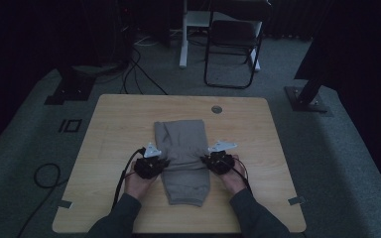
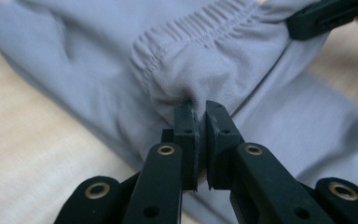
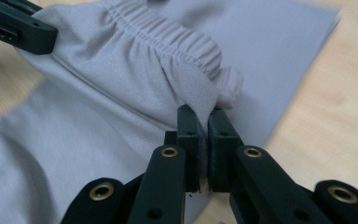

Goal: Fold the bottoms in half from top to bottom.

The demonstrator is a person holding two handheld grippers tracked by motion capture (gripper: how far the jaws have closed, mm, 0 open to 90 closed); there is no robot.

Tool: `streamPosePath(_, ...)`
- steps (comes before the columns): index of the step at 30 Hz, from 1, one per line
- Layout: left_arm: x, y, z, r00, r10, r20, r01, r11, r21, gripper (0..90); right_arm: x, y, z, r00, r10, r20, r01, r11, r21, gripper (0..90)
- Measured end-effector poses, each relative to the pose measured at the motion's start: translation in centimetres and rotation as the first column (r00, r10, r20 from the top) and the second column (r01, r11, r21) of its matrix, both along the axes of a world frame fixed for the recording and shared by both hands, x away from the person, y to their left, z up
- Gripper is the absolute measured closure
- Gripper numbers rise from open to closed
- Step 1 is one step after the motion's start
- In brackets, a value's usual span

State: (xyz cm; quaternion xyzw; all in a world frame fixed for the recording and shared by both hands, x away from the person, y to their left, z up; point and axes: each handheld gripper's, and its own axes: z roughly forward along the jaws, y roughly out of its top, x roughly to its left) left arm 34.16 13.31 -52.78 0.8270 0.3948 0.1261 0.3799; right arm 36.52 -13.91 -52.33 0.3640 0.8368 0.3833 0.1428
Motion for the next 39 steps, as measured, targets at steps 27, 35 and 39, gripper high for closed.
streamPosePath(27, 6.4, -0.7, -2.1, 0.992, 0.119, 0.042, -0.12, 0.9921, 0.036, 80.7, 5.5, 1.1, -2.7, 0.9942, -0.102, -0.033, 0.103, 0.995, 0.019, 83.3)
streamPosePath(35, 7.3, -0.4, -1.5, 0.992, 0.126, -0.006, -0.126, 0.992, -0.005, 66.2, 7.0, 1.1, -2.0, 0.9902, -0.121, -0.07, 0.121, 0.993, -0.01, 66.6)
streamPosePath(39, 7.3, 0.7, 0.1, 0.9893, 0.144, 0.024, -0.143, 0.9892, -0.033, 63.4, 6.6, 0.4, -0.4, 0.9921, -0.114, -0.053, 0.116, 0.993, 0.026, 57.2)
